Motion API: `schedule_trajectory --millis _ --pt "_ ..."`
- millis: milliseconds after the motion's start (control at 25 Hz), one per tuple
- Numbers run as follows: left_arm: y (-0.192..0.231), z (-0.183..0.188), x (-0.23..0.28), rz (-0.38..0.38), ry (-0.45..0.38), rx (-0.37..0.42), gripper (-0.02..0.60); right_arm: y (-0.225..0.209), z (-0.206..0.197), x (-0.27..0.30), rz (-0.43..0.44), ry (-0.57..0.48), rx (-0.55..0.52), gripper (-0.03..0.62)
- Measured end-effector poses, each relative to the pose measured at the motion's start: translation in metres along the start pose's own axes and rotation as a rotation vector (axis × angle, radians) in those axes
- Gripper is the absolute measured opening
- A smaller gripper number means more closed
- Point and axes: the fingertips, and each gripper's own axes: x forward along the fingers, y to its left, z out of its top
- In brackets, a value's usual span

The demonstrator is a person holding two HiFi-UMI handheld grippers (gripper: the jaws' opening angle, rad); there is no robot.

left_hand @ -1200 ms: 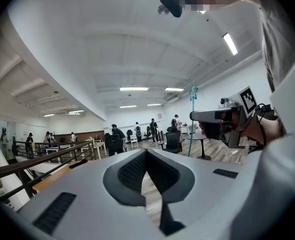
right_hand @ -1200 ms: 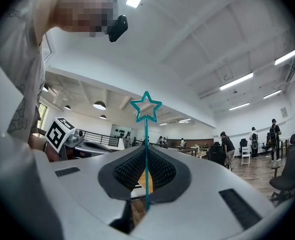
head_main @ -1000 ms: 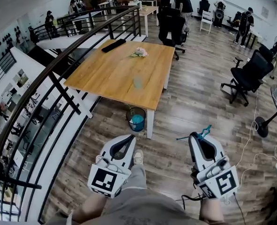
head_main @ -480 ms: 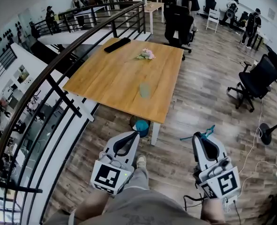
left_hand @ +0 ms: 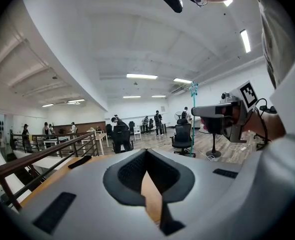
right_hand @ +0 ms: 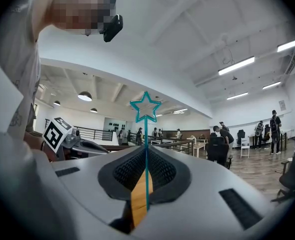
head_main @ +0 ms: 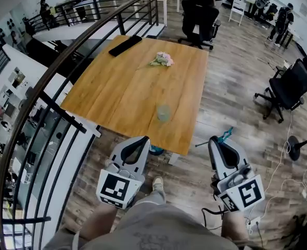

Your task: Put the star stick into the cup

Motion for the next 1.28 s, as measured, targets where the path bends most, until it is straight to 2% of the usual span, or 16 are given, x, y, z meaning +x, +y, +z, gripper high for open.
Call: schedule_trajectory --millis 240,560,720,1000,1280 --pt "0.050 -0.012 0.043 -0.008 0.037 -0.022 0.016 -0.027 -0.008 0.064 0.003 0.031 0.033 0.037" --pt "0.079 -0.024 0.079 0.001 0.074 -0.044 0.016 -0.047 -0.021 0.117 0.047 0.057 0.049 0.037" --pt "0.089 -0.021 0.087 0.051 0.044 -0.096 0.017 -0.054 -0.032 0.132 0.105 0.081 0.068 0.037" --pt "0.103 -0.014 0.098 0.139 0.068 -0.074 0.016 -0.065 -0.036 0.168 0.210 0.097 0.119 0.037" --pt "0.118 -0.022 0.115 0.204 0.097 -0.076 0.017 -0.072 -0.067 0.217 0.285 0.148 0.137 0.037"
